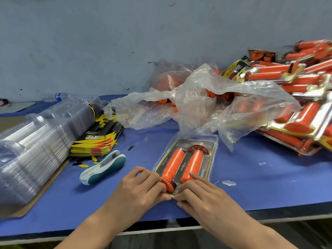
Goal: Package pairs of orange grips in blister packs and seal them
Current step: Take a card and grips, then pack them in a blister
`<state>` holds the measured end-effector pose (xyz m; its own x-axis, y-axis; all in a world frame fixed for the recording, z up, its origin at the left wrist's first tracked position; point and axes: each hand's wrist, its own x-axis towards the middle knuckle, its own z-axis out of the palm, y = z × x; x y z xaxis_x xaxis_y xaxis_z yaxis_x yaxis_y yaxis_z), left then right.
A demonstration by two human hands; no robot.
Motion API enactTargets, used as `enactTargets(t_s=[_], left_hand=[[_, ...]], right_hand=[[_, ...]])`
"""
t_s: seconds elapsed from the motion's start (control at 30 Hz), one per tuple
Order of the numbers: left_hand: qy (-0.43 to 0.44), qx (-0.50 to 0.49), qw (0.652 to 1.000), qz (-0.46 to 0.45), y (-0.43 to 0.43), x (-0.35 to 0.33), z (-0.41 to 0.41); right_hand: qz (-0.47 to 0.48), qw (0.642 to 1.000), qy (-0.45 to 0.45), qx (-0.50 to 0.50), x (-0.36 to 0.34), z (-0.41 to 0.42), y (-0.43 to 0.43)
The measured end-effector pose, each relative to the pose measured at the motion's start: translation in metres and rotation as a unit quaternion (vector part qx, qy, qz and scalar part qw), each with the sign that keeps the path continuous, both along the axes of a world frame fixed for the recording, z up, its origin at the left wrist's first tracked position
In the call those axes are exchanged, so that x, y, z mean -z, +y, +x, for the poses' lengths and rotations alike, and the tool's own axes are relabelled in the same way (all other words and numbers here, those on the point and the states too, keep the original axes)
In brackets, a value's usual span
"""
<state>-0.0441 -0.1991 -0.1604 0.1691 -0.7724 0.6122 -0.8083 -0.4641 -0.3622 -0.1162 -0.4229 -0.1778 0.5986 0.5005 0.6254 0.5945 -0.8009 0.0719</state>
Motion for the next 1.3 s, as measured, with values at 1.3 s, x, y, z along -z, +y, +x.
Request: enactTargets(t_s=[1.3], left_hand=[[-0.001,0.012,1.0,-0.021,-0.023,0.001,0.001]], right_hand=[[0.013,0.994,0.064,0.083,-0.022,0.004,-0.016]])
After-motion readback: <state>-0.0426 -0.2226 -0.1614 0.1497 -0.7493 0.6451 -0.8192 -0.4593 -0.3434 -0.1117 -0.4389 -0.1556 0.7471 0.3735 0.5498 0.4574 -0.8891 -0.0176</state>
